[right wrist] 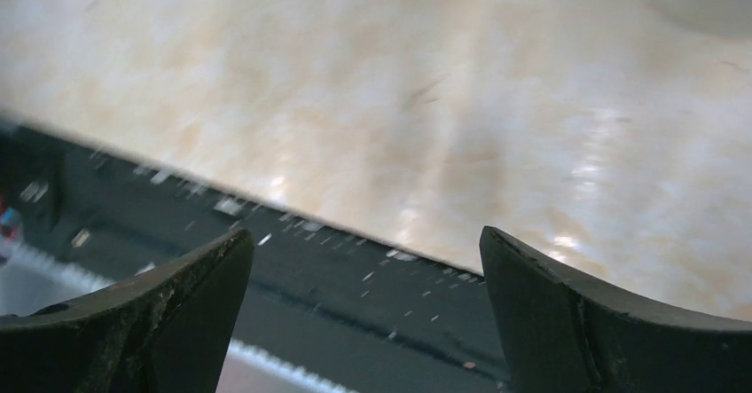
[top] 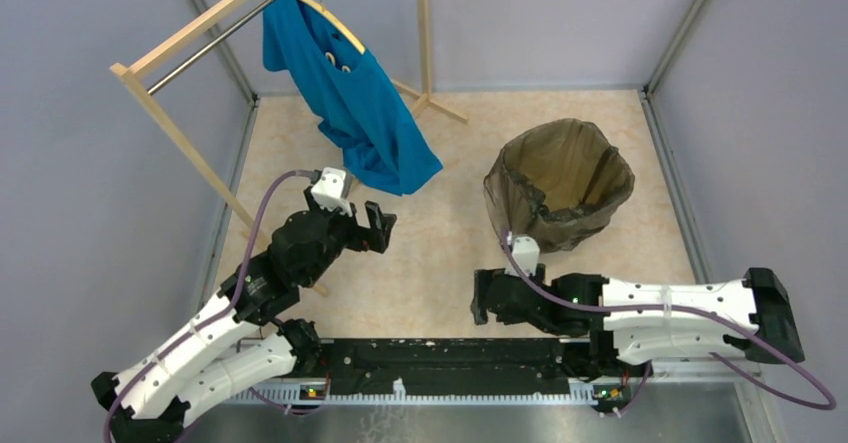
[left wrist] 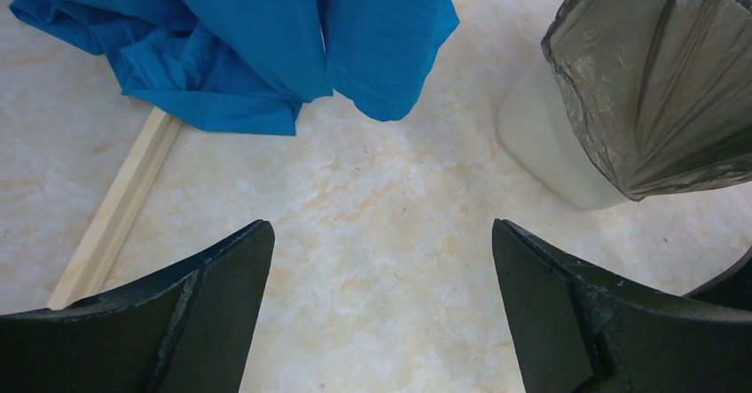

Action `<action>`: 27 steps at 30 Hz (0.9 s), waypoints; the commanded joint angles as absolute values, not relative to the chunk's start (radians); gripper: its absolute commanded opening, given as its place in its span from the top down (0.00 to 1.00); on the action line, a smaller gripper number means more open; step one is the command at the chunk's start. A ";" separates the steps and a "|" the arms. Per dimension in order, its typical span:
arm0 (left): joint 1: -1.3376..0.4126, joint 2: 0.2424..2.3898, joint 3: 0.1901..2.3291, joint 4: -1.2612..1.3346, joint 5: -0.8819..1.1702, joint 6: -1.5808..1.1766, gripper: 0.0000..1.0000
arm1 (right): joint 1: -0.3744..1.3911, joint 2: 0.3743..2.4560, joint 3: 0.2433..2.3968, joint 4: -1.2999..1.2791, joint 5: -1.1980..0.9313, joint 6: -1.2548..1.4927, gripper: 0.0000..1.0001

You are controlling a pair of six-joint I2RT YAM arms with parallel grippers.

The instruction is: Put the trash bags into the trash bin

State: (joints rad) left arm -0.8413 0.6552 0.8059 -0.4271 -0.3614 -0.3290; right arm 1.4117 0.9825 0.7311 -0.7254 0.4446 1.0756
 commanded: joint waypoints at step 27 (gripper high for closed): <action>-0.839 0.627 0.740 -0.341 -0.465 -0.203 0.01 | 0.575 1.343 0.599 0.154 0.873 0.737 0.04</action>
